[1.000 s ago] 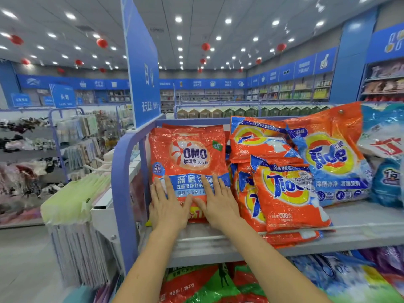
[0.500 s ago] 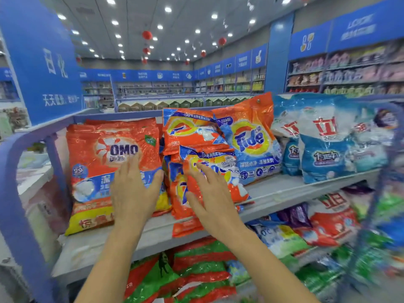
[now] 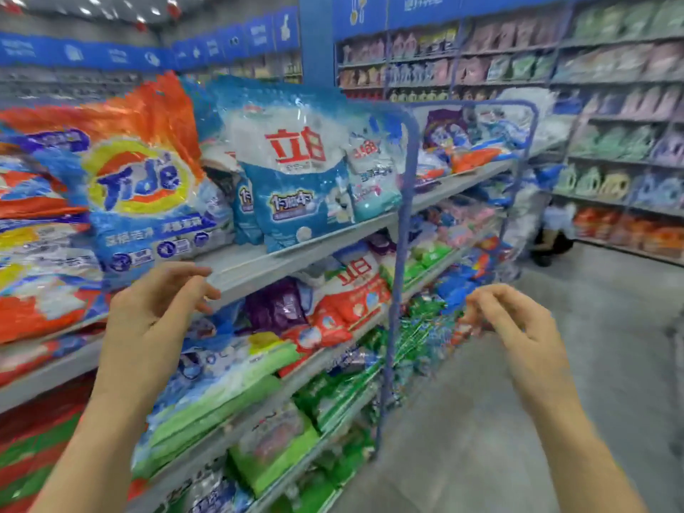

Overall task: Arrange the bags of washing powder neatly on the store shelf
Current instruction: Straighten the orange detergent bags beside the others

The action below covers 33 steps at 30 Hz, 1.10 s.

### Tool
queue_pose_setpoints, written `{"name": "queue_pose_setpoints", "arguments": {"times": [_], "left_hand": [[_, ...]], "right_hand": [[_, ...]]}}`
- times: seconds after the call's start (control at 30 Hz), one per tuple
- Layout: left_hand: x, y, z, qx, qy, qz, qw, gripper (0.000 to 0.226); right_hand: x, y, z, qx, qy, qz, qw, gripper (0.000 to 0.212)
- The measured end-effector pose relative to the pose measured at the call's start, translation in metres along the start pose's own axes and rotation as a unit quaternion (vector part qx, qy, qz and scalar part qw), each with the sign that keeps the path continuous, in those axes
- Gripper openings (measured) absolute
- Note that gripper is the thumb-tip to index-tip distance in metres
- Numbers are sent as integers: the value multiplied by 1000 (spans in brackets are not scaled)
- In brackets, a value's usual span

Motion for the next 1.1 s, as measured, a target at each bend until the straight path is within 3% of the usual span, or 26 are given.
{"name": "queue_pose_setpoints", "arguments": {"times": [0.07, 0.1, 0.13, 0.17, 0.2, 0.23, 0.27, 0.37, 0.47, 0.57, 0.77, 0.9, 1.0, 1.1], "left_hand": [[-46, -44, -14, -71, 107, 39, 991, 18], [-61, -67, -15, -87, 132, 44, 986, 40], [-66, -90, -13, -99, 136, 31, 985, 65], [-54, -115, 0, -74, 103, 16, 992, 71], [-26, -146, 19, -43, 77, 38, 995, 52], [-5, -182, 33, -39, 62, 66, 995, 25], [9, -209, 46, -54, 23, 93, 994, 12], [8, -282, 43, -67, 39, 101, 992, 27], [2, -342, 21, -94, 56, 106, 988, 34], [2, -398, -7, -109, 54, 128, 984, 32], [16, -520, -81, -165, 57, 179, 968, 23], [14, -596, -120, -193, 55, 157, 967, 34], [20, -643, -150, -195, 56, 165, 965, 27], [17, -685, -179, -164, 59, 163, 971, 46]], "right_hand": [[26, 59, -10, 37, -8, 4, 999, 39], [39, 86, -14, 55, -13, 7, 998, 43], [52, 111, -18, 71, -17, 10, 997, 44], [63, 132, -21, 85, -21, 7, 996, 41], [74, 152, -23, 96, -28, -1, 995, 35], [85, 169, -26, 100, -41, -14, 994, 29], [98, 185, -28, 100, -55, -17, 993, 30], [140, 230, -34, 115, -102, 8, 988, 46], [178, 269, -46, 157, -126, 3, 979, 27], [213, 296, -78, 170, -141, 17, 975, 35], [266, 345, -172, 206, -137, 43, 968, 28], [305, 376, -220, 230, -146, 44, 961, 28], [339, 399, -256, 233, -148, 35, 960, 53], [381, 423, -305, 225, -147, 16, 963, 60]]}}
Point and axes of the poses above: each hand's wrist, its own z-axis away from the middle knuckle, its own y-axis out of the back of the hand, x = y × z, the point moved 7 cm from there along -z, towards the middle knuckle, and after that the axes turned 3 degrees about y, right-handed, at the moved point
